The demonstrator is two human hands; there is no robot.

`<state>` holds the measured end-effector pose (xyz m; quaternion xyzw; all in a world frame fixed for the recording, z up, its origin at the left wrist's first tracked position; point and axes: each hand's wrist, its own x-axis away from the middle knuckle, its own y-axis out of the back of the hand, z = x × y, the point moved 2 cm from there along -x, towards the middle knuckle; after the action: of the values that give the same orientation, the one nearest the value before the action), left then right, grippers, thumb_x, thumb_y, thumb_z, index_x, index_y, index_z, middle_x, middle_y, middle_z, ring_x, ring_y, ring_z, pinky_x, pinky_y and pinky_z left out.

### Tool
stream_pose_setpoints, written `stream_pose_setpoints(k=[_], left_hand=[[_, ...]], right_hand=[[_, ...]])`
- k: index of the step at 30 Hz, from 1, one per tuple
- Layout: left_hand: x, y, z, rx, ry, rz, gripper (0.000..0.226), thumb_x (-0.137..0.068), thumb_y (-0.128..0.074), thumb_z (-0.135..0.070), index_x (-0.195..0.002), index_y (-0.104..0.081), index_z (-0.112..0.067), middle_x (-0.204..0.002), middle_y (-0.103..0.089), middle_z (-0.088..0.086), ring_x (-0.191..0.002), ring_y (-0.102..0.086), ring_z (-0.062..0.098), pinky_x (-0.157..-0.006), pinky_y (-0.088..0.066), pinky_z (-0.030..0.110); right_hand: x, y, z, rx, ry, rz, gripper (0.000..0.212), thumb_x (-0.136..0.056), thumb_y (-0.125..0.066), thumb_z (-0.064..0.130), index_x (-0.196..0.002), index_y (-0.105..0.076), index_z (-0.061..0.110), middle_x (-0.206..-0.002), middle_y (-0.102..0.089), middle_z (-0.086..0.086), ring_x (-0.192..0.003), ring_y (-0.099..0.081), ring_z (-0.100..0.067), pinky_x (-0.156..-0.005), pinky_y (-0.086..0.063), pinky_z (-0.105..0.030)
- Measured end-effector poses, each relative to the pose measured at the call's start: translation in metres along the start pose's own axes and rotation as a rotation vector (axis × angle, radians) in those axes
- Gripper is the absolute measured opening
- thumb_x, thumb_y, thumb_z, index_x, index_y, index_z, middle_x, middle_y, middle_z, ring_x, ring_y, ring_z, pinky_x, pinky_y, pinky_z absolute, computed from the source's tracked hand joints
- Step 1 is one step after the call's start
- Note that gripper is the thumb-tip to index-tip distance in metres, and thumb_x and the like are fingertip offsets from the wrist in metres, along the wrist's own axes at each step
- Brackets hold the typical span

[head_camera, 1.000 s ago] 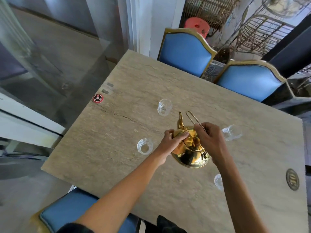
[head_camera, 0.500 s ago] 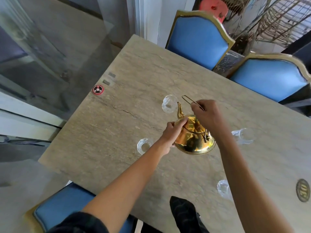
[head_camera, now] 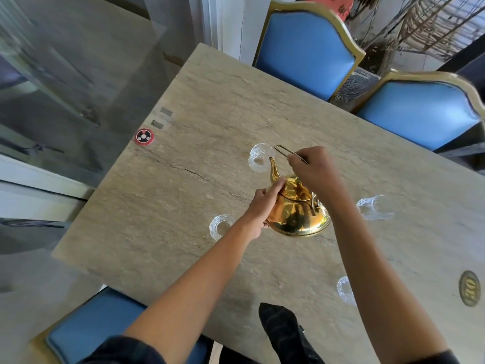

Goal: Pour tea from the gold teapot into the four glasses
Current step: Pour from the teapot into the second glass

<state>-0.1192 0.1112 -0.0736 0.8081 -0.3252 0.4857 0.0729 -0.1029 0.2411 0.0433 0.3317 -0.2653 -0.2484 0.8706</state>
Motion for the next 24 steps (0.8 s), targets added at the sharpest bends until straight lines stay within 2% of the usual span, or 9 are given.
stream_pose_setpoints(k=[9, 12, 14, 16, 20, 22, 24], left_hand=[[0.0050, -0.0015, 0.0016, 0.001, 0.011, 0.017, 0.128, -0.047, -0.065, -0.102, -0.148, -0.051, -0.025, -0.131, -0.070, 0.004, -0.113, -0.070, 0.023, -0.072, -0.056, 0.037], [0.0039, -0.0005, 0.0041, -0.001, 0.017, 0.019, 0.138, -0.036, -0.065, -0.105, -0.148, -0.050, -0.026, -0.132, -0.070, 0.004, -0.115, -0.069, 0.023, -0.074, -0.056, 0.039], [0.0043, 0.0000, 0.0050, 0.000, 0.017, 0.016, 0.138, -0.036, -0.065, -0.105, -0.148, -0.051, -0.026, -0.132, -0.070, 0.004, -0.115, -0.069, 0.024, -0.074, -0.056, 0.038], [0.0068, 0.0006, 0.0042, 0.002, 0.020, 0.021, 0.128, -0.046, -0.065, -0.102, -0.147, -0.051, -0.025, -0.132, -0.070, 0.005, -0.115, -0.069, 0.024, -0.073, -0.055, 0.037], [0.0087, 0.0019, 0.0039, -0.003, 0.030, 0.028, 0.119, -0.052, -0.062, -0.097, -0.147, -0.050, -0.025, -0.131, -0.069, 0.006, -0.114, -0.069, 0.025, -0.072, -0.055, 0.038], [0.0079, 0.0029, 0.0040, -0.004, 0.034, 0.029, 0.120, -0.052, -0.062, -0.097, -0.146, -0.051, -0.024, -0.131, -0.069, 0.006, -0.114, -0.068, 0.025, -0.074, -0.055, 0.039], [0.0074, 0.0038, 0.0044, -0.007, 0.038, 0.031, 0.120, -0.052, -0.062, -0.098, -0.146, -0.052, -0.024, -0.130, -0.070, 0.006, -0.115, -0.069, 0.025, -0.076, -0.056, 0.040]], right_hand=[[0.0033, 0.0007, 0.0004, 0.003, -0.007, 0.007, 0.040, -0.099, -0.058, 0.023, -0.096, -0.072, -0.014, -0.079, -0.068, -0.037, -0.056, -0.050, -0.026, -0.056, -0.040, -0.036], [0.0042, 0.0006, 0.0003, 0.001, -0.004, 0.001, 0.041, -0.098, -0.058, 0.024, -0.096, -0.071, -0.015, -0.074, -0.065, -0.036, -0.056, -0.049, -0.026, -0.056, -0.040, -0.037], [0.0048, -0.0001, 0.0004, -0.003, -0.006, 0.010, 0.041, -0.098, -0.058, 0.024, -0.096, -0.070, -0.016, -0.063, -0.057, -0.027, -0.056, -0.047, -0.025, -0.056, -0.038, -0.037], [0.0049, -0.0011, 0.0003, -0.004, -0.006, 0.011, 0.041, -0.097, -0.058, 0.024, -0.095, -0.070, -0.016, -0.062, -0.053, -0.017, -0.056, -0.046, -0.024, -0.056, -0.037, -0.037], [0.0057, -0.0005, 0.0029, -0.001, -0.001, 0.027, 0.041, -0.098, -0.058, 0.022, -0.083, -0.068, -0.015, -0.060, -0.050, -0.014, -0.054, -0.046, -0.023, -0.056, -0.038, -0.037], [0.0060, -0.0006, 0.0039, 0.004, -0.001, 0.029, 0.041, -0.099, -0.058, 0.021, -0.079, -0.068, -0.013, -0.059, -0.052, -0.015, -0.054, -0.047, -0.023, -0.056, -0.039, -0.037], [0.0058, -0.0017, 0.0039, 0.003, 0.000, 0.030, 0.041, -0.100, -0.058, 0.022, -0.086, -0.071, -0.014, -0.062, -0.058, -0.024, -0.055, -0.049, -0.024, -0.057, -0.040, -0.037]])
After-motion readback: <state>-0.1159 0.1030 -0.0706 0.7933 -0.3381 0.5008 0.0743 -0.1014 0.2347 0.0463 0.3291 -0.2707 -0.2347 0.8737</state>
